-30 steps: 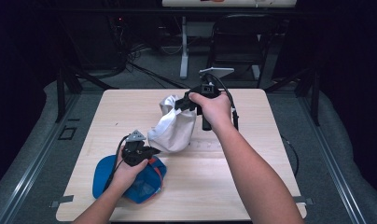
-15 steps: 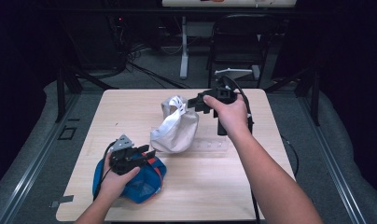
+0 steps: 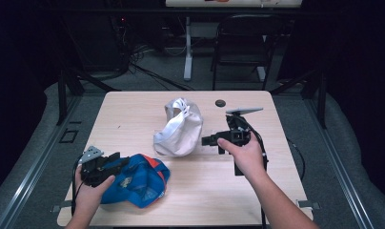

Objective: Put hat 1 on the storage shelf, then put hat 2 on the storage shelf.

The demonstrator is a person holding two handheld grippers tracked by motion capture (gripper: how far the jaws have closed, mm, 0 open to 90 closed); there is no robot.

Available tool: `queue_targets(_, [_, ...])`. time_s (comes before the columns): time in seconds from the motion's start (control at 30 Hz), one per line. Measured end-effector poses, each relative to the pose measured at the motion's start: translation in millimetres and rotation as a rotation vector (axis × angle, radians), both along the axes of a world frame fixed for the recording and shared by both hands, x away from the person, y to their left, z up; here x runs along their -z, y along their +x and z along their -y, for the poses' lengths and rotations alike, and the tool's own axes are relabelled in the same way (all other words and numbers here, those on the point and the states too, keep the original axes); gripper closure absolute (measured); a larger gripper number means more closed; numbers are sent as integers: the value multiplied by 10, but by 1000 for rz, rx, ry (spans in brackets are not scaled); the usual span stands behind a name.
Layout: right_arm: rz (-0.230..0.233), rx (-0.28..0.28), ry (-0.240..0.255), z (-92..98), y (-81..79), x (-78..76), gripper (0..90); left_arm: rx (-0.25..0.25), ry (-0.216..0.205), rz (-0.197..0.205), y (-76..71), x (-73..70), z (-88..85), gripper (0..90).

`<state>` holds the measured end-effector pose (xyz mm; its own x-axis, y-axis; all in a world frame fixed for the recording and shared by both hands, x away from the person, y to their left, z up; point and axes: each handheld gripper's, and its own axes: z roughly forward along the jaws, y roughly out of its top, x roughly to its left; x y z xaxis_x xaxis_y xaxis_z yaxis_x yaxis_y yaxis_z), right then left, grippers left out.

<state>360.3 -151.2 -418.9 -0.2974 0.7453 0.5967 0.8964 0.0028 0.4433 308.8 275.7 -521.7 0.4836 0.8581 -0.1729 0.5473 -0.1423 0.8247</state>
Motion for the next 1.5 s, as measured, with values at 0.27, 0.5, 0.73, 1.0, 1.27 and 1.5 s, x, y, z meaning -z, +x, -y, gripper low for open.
queue_targets(0.27, [31,0,17,-48,-203,467,582,-35,58,-14,20,113,-109,512])
queue_targets(0.5, [61,13,-6,-142,-361,729,569,-36,103,2,18,109,-88,512])
queue_targets(0.73, [40,-26,-11,-278,-414,953,553,-30,96,1,9,100,-86,509])
queue_targets(1.0, [19,-85,3,-546,-428,1121,553,-46,74,1,7,77,-135,502])
queue_targets(1.27, [-19,-142,45,-911,-423,1324,531,-54,76,9,3,65,-160,502])
queue_targets(1.5, [-43,-135,97,-1079,-422,1484,532,-51,82,4,9,85,-156,502])
